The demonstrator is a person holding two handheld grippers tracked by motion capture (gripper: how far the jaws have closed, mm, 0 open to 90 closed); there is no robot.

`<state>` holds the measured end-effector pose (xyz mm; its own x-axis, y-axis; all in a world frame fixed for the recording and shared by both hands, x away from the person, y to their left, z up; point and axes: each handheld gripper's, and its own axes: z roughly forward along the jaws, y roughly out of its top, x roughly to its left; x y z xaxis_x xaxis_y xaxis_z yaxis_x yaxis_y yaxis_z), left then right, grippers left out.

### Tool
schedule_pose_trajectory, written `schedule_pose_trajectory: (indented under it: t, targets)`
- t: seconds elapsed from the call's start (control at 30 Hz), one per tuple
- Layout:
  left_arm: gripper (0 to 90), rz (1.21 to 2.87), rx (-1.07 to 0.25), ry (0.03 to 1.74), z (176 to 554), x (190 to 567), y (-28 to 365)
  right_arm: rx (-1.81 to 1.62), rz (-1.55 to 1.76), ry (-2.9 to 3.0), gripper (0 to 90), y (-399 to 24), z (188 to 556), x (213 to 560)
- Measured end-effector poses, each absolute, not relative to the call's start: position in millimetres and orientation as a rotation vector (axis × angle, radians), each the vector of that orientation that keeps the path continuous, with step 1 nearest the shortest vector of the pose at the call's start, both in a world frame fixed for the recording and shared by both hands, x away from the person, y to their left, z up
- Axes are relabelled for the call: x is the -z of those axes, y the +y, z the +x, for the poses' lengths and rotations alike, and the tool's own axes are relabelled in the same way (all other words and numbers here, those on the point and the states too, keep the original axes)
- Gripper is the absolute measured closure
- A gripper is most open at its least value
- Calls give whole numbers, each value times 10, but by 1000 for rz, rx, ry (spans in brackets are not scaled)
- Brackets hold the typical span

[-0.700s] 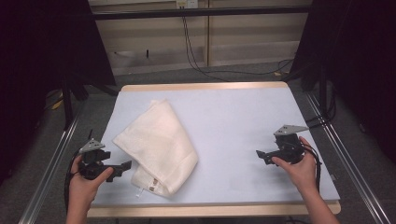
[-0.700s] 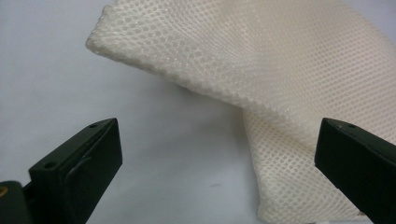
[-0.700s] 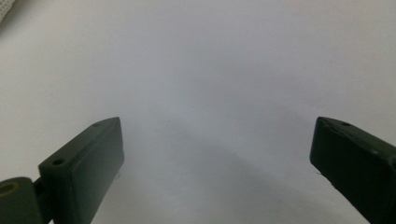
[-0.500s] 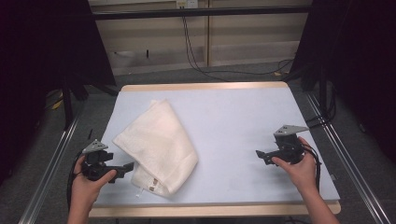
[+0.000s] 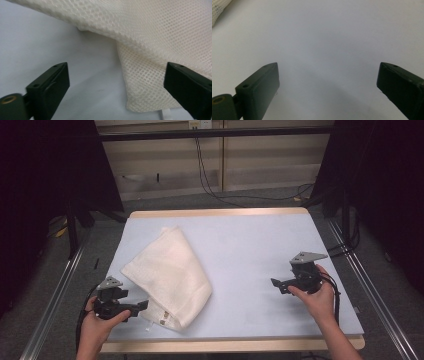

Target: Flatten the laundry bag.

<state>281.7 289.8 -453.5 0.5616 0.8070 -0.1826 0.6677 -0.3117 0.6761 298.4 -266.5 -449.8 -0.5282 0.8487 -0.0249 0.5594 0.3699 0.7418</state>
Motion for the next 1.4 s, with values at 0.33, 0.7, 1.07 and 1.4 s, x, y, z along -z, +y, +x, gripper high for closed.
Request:
schedule_pose_trajectory:
  t: [0.33, 0.7, 1.07, 1.4]
  targets:
    - [331, 2091, -129, 1159, 2812, 4641, 2813, -962, 1215, 2230, 42, -2629, 2998, 4496]
    - [497, 2079, -30, 1205, 2806, 4683, 2742, -959, 1205, 2221, 43, -2636, 2994, 4489]
    - [790, 2039, 43, 1235, 2820, 4720, 2745, -941, 1208, 2234, 43, -2624, 2998, 4501]
    - [874, 1984, 54, 1273, 2825, 4638, 2740, -943, 1204, 2247, 44, -2588, 2989, 4503]
